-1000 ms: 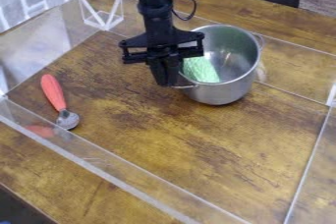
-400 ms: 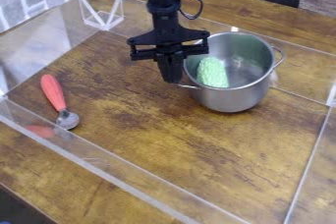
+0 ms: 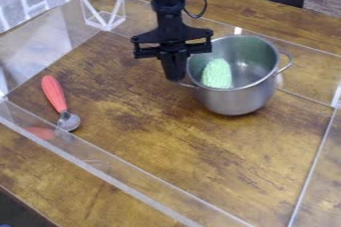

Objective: Remove the green object from the silver pot and put it on the table

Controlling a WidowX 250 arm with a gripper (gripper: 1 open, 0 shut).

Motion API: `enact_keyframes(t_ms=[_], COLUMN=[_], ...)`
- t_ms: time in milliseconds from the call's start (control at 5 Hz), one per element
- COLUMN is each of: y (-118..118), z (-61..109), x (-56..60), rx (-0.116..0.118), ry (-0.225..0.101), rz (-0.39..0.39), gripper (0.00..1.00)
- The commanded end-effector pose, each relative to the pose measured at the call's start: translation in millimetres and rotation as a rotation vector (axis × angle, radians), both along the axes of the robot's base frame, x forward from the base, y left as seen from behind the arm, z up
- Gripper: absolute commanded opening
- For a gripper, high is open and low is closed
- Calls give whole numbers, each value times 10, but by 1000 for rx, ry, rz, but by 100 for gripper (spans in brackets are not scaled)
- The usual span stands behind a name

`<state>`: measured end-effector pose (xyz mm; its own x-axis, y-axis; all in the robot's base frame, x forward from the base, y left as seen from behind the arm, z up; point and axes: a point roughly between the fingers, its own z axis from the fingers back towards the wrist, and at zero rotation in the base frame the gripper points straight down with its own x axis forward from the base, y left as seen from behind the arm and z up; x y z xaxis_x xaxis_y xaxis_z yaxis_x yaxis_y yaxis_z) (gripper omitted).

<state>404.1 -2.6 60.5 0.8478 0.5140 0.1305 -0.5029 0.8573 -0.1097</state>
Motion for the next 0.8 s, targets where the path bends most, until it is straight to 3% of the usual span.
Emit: enact_keyframes(t_ms=[0,600], y=[17,130], z=[130,70], x=[75,119], rx=[7,21], ry=[-39,-24], rz=[3,44], gripper=[0,0])
